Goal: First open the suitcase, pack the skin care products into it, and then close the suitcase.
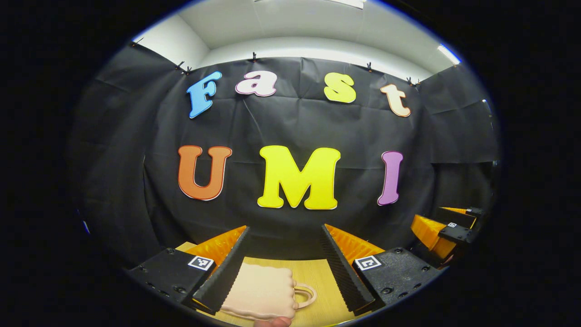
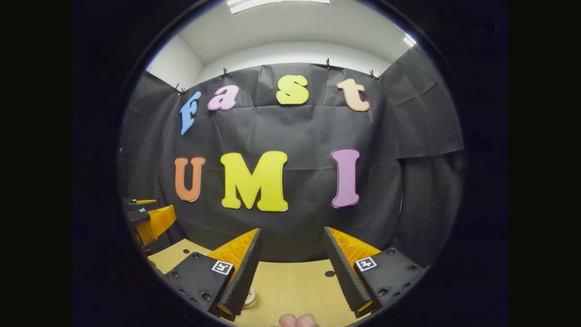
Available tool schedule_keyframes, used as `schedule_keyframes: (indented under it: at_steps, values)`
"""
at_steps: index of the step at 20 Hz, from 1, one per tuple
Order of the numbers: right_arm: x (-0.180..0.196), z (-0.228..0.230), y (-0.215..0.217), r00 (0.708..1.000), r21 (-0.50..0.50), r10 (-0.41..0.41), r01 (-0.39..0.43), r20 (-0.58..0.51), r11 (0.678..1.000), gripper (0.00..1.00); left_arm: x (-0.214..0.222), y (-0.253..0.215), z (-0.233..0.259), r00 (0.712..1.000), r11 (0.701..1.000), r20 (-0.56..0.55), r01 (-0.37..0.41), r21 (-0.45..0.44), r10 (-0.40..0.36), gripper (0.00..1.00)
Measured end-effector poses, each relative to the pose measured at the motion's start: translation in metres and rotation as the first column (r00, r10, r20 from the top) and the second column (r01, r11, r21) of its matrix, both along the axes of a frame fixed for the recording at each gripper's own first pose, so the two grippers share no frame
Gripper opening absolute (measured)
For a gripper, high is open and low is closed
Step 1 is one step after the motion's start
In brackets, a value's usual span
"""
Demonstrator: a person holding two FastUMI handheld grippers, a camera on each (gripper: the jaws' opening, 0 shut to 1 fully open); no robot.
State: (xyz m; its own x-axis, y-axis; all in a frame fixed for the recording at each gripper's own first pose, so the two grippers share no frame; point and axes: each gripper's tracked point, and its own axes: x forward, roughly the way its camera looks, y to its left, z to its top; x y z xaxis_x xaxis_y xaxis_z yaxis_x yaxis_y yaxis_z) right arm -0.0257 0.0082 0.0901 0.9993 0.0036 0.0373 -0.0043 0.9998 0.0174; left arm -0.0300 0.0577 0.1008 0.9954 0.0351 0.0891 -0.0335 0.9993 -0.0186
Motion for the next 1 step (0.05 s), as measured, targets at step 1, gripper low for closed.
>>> schedule_keyframes:
  at_steps: [1]
  values:
    - [0.0001, -0.0004, 0.0005, 1.0, -0.002, 0.001, -0.001, 0.002, 1.0, 0.73, -0.0011, 0.0009, 0.0004, 1.0, 1.0, 0.0, -0.003, 0.002, 0.003, 0.87]
